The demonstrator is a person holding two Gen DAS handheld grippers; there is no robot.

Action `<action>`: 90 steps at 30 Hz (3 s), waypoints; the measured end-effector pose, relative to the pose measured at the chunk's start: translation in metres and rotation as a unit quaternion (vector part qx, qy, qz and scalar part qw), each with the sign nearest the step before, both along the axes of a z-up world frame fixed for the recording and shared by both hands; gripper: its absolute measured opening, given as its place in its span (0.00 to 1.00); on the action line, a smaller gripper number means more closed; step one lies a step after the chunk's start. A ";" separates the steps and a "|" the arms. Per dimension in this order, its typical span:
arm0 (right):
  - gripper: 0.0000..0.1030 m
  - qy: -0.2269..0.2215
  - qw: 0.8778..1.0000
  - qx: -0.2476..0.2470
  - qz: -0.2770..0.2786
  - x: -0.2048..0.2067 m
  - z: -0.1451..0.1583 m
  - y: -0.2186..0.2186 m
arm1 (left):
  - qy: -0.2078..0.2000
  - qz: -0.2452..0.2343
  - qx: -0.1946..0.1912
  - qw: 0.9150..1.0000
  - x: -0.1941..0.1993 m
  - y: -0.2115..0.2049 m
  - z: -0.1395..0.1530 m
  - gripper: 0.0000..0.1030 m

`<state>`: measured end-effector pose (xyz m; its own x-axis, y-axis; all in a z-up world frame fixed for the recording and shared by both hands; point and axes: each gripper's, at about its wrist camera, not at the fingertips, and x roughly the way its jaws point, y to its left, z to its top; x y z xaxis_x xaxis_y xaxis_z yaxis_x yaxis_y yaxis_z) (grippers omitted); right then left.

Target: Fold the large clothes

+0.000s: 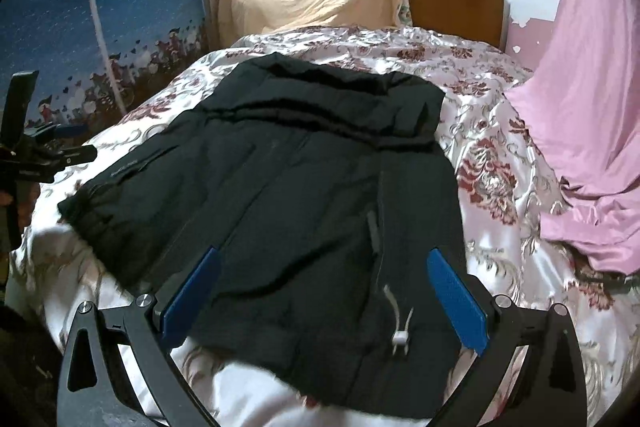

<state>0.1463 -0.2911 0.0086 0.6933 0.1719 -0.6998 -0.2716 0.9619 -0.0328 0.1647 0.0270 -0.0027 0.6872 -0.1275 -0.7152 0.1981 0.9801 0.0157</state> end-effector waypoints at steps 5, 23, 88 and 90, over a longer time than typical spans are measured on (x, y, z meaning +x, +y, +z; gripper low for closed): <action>0.98 0.011 1.000 -0.021 0.015 -0.024 -0.007 0.007 | 0.013 0.001 0.002 1.000 -0.019 0.002 -0.010 1.00; 0.98 0.082 0.988 -0.131 0.024 -0.059 -0.039 0.003 | 0.065 -0.030 0.059 0.996 -0.067 0.013 -0.058 1.00; 0.05 -0.046 0.990 -0.133 -0.022 -0.100 -0.023 -0.004 | -0.015 -0.030 0.052 0.998 -0.104 0.007 -0.023 0.09; 0.05 -0.048 0.990 -0.130 -0.025 -0.119 -0.017 -0.004 | -0.020 -0.030 0.050 0.998 -0.119 0.009 -0.014 0.09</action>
